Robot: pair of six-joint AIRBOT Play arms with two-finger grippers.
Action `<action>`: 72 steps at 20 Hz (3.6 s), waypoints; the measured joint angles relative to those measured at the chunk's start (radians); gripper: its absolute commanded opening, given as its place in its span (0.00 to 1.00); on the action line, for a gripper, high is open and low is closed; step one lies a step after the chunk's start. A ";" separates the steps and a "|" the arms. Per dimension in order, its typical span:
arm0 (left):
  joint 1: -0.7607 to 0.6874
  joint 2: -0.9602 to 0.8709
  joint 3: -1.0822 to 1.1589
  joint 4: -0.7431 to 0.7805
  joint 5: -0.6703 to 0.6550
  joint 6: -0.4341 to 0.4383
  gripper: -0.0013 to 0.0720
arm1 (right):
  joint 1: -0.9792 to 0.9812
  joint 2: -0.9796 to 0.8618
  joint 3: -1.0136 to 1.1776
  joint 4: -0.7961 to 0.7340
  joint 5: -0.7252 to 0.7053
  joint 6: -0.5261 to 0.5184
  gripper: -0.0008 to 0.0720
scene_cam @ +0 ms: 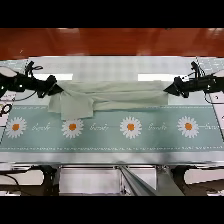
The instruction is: Fold the shirts.
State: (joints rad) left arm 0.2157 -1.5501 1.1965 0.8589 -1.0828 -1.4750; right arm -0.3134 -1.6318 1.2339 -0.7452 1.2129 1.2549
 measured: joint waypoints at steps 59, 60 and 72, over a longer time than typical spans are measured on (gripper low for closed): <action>0.064 0.519 -0.417 -0.027 0.053 0.134 0.36 | 0.079 -0.107 0.040 0.172 -0.151 -0.009 0.05; 0.055 0.518 -0.417 -0.048 0.051 0.153 0.03 | 0.069 -0.064 0.035 0.130 -0.129 -0.008 0.05; -0.573 0.165 -0.104 -0.138 0.290 0.187 0.04 | -0.093 0.659 -0.236 -0.065 0.085 0.015 0.05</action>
State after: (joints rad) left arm -0.3573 -1.3853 1.0924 0.7204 -0.7929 -1.2884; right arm -0.4065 -0.9726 0.9977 -0.8104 1.2980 1.2701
